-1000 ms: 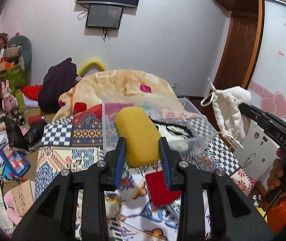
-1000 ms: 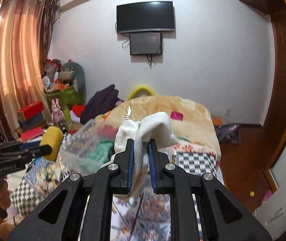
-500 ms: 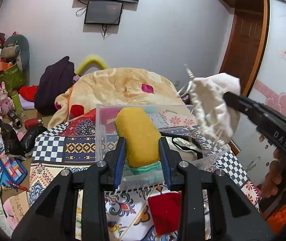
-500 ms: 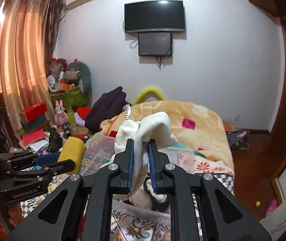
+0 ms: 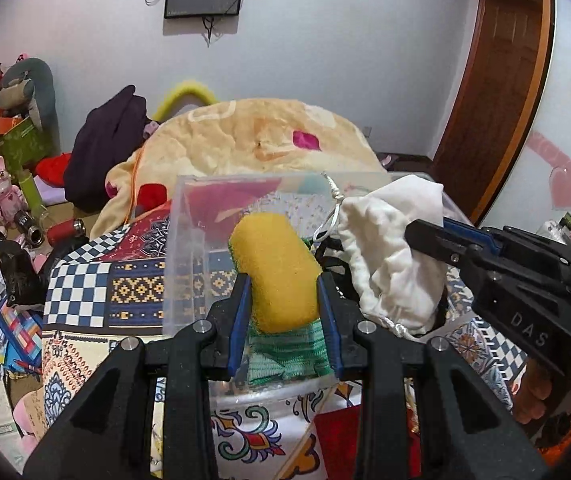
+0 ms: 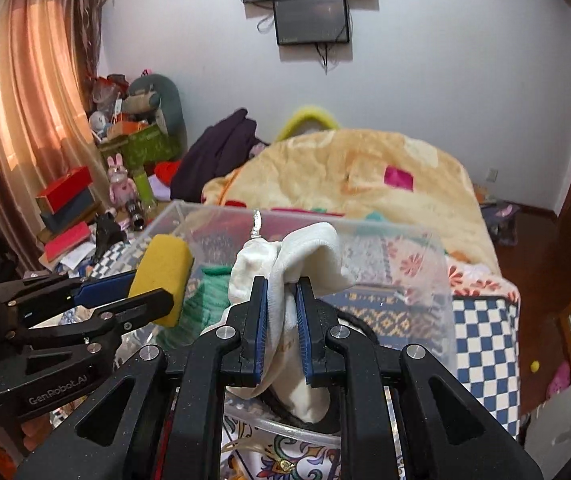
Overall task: Organize soft objects
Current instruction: 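Place the sponge and white cloth bag into the clear box, open both tools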
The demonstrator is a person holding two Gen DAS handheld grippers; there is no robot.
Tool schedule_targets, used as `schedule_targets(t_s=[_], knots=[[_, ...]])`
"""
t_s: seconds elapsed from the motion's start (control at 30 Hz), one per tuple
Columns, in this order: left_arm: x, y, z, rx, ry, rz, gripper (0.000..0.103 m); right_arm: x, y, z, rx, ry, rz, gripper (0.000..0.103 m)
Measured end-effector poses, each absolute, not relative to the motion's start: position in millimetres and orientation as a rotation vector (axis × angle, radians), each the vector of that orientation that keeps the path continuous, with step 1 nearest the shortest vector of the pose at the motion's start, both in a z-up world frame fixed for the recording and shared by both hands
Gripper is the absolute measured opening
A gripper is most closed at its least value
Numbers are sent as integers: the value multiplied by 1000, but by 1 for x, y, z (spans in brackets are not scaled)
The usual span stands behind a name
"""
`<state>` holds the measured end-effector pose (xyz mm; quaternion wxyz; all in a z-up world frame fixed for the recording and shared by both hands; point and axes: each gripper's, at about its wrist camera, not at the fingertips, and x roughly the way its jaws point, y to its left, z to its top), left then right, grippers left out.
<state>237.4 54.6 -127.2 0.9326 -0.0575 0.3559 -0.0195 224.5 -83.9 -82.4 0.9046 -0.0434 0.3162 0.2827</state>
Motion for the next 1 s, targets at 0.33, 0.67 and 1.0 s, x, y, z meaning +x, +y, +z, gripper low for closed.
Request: schedule_targets(t_s=[0.33,0.67,1.0], knots=[[242,49,-136,-108,750,-33,34,231,-81,-92,-113,714,590,18],[228,54,-122,-149,732,-71,44,221,-93,-81,-109,684,593,44],[178,55,-78,-128,607,-102,57,189,-110,-49,-99,556,595,61]])
